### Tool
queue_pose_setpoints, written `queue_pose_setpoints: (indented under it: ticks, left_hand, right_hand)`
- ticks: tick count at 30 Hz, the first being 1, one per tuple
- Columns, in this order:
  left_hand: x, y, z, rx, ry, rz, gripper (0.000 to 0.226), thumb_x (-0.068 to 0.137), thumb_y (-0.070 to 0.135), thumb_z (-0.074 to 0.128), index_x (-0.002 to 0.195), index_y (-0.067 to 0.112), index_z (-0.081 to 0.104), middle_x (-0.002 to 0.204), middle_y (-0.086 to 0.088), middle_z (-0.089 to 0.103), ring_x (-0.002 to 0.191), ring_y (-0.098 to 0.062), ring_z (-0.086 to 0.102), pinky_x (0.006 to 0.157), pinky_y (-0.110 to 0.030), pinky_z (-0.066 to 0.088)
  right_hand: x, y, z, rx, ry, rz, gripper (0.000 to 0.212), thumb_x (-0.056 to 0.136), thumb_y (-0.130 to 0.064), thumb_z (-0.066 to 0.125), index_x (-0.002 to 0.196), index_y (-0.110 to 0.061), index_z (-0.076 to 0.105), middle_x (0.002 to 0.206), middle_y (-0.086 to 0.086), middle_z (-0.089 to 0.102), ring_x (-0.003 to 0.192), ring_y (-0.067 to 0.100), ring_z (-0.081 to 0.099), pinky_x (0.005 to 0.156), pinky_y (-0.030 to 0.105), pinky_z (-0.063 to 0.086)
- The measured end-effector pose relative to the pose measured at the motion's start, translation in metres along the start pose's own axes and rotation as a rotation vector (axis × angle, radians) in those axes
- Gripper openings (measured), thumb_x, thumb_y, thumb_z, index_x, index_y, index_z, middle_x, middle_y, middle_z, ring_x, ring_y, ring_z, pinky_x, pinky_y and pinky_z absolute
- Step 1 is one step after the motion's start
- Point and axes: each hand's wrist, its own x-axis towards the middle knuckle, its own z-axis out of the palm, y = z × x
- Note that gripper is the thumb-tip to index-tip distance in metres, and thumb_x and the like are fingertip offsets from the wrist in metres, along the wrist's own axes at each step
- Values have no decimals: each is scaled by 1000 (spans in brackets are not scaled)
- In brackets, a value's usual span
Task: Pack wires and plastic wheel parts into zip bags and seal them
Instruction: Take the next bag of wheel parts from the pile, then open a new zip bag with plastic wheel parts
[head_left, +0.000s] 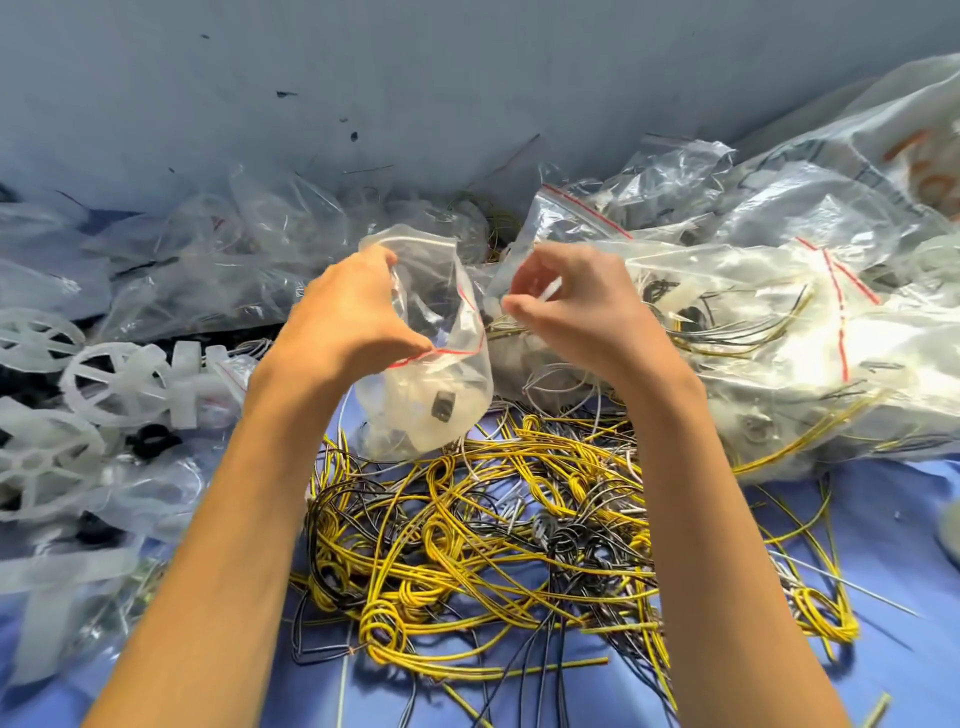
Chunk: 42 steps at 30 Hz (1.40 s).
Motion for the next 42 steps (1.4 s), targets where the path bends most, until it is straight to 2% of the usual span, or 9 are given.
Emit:
queue_pose_setpoints:
  ticks: [6,9,12,14,18,22,28,33,42]
  left_hand:
    - [5,-9,-11,49,312,-91,72,69,11,74,133,10,40,126,-20,55,115,-39,52,93,-42,41]
    - [4,-14,-20,93,516,-132,76,72,4,67,139,9,31,124,-24,53,110,-45,51,86,-49,41]
    - [3,-16,-26,140,641,-94,81,71,-2,60,144,10,27,127,-22,51,109,-46,50,81,-52,39]
    - [4,-16,-28,126,594,-53,78,69,-3,60,140,10,31,123,-23,53,105,-47,51,79,-50,41]
    - [3,-10,-18,127,267,16,70,68,1,62,132,18,38,104,-23,60,96,-44,56,79,-44,44]
    - [0,3,1,171,-11,89,79,70,14,67,139,28,31,113,-17,62,100,-37,59,84,-42,48]
    - [-2,12,13,158,-80,139,75,69,19,68,135,26,35,118,-16,61,106,-38,55,88,-45,48]
    - [1,6,11,162,-54,134,75,71,17,69,138,23,36,119,-16,59,106,-36,55,83,-38,47]
    - [6,8,13,166,-30,173,51,82,37,60,125,16,45,120,-17,58,107,-37,52,84,-39,42]
  right_hand:
    - [-7,27,18,-156,-642,268,15,87,-12,62,94,-23,68,82,-6,68,60,7,68,60,19,52]
    - [-7,36,30,-126,-728,320,21,90,-15,60,110,-22,64,79,-3,66,48,2,63,46,11,45]
    - [-4,42,36,-229,-690,311,21,88,-29,63,109,-28,68,80,-5,64,71,12,68,72,24,55]
    - [-3,44,37,-327,-642,335,26,83,-40,66,105,-26,69,82,-2,62,88,22,67,86,33,53]
    - [-6,45,39,-322,-621,396,29,83,-43,65,97,-19,72,63,-4,65,81,19,68,81,30,52]
    - [-10,44,44,-353,-564,396,31,80,-43,69,99,-18,70,88,4,70,92,25,66,88,34,50]
    - [-10,37,35,-399,-460,349,23,75,-27,70,97,-22,67,106,8,66,99,28,62,77,30,44]
    - [-8,30,27,-345,-297,280,19,71,-18,60,87,-21,67,96,6,66,93,28,61,70,28,42]
    - [1,14,16,-149,37,99,23,79,-13,53,94,-18,69,93,8,67,94,29,62,81,35,51]
